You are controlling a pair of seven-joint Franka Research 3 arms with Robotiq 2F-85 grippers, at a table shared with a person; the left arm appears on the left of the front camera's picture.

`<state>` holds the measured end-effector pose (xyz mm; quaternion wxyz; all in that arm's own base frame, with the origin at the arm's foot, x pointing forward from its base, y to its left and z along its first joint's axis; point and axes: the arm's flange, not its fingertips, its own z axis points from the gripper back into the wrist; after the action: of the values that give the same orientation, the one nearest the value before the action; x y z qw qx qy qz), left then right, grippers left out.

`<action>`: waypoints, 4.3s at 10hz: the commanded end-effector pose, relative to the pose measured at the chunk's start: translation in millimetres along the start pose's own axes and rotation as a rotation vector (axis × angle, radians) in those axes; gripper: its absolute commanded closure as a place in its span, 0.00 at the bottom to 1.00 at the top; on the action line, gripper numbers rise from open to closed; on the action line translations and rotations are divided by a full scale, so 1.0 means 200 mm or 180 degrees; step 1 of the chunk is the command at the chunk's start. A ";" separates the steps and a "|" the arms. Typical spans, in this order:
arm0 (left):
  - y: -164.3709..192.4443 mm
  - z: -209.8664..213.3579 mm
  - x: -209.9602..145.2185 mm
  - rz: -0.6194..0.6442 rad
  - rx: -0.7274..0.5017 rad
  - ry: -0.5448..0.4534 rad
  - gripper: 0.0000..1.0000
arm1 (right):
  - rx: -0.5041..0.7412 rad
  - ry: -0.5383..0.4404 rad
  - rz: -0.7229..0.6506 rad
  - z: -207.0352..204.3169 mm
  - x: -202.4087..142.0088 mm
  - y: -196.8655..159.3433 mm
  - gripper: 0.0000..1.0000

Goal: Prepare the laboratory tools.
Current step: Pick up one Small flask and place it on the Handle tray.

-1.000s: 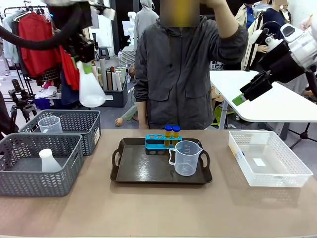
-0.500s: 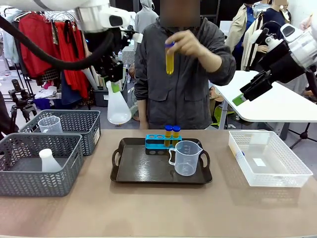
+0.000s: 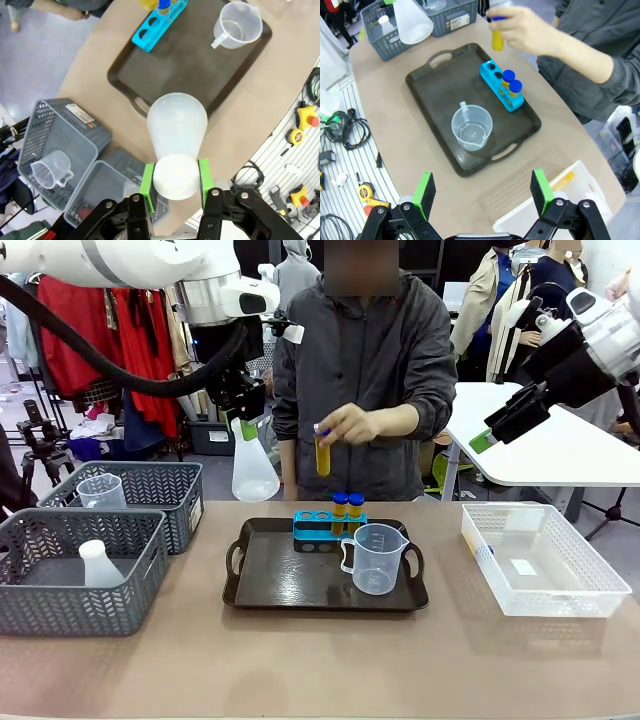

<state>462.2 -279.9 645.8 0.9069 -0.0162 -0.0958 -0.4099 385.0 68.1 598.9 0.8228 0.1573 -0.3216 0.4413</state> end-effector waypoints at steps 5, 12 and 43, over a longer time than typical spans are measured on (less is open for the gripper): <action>0.01 0.02 -0.01 0.0022 0.0015 -0.0016 1.00 | 0.0070 -0.0107 0.0021 0.00 -0.01 0.00 0.00; 0.01 0.02 -0.01 0.0022 0.0015 -0.0016 1.00 | 0.0070 -0.0107 0.0021 0.00 -0.01 0.00 0.00; -0.18 -1.13 0.24 -0.0407 -0.0041 0.0423 1.00 | 0.0070 -0.0107 0.0021 0.00 -0.01 0.00 0.00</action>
<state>505.7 -369.1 436.3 0.8777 0.0235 -0.0269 -0.4779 384.9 67.9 599.0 0.8229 0.1572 -0.3216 0.4412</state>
